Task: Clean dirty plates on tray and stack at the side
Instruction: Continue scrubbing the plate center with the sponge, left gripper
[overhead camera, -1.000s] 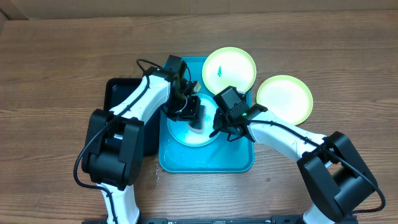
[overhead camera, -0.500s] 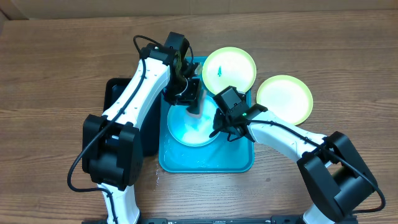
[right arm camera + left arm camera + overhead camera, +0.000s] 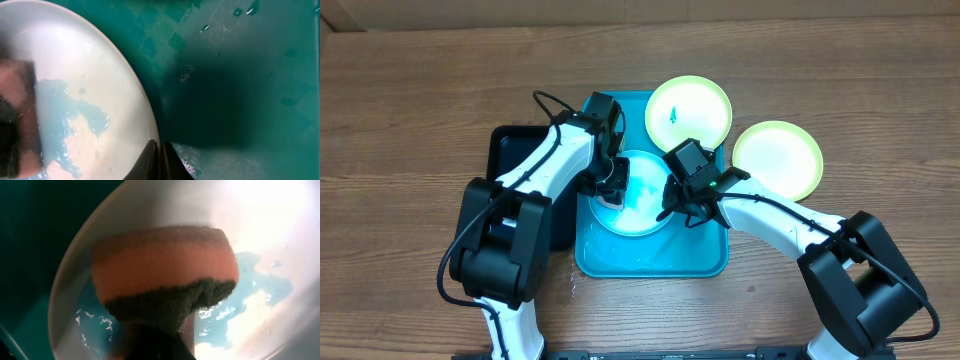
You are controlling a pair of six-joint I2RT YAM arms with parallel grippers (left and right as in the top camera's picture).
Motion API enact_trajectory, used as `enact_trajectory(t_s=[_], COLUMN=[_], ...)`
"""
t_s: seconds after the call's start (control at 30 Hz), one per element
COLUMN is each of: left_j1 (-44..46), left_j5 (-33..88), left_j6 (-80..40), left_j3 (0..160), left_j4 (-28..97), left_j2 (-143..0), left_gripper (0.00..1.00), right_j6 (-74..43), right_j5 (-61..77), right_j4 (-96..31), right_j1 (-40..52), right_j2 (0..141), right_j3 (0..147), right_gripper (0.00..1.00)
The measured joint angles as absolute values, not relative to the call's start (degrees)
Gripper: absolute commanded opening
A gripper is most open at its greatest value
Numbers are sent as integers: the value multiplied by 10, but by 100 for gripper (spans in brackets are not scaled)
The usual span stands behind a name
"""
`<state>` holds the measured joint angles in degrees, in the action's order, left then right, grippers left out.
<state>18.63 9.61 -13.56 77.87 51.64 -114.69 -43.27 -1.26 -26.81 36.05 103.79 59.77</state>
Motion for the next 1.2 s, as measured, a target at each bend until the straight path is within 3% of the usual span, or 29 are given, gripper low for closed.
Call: enact_trajectory(t_s=[0.43, 0.7, 0.9, 1.2], left_j1=[187, 188, 188, 184], left_j5=[305, 195, 96, 122], left_j6=[-98, -103, -130, -133], left_j3=[846, 913, 869, 775], left_j4=[595, 650, 606, 529], left_j2=[-1147, -1147, -1147, -1145], left_gripper=[4, 4, 4, 4], right_j6=[-433, -433, -433, -432], right_j5=[-13, -12, -11, -8], right_j4=[-268, -268, -267, -270], right_j1=[361, 361, 361, 361], right_j2=[1038, 1038, 1038, 1038], right_j3=[598, 598, 598, 598], right_gripper=[4, 4, 4, 4])
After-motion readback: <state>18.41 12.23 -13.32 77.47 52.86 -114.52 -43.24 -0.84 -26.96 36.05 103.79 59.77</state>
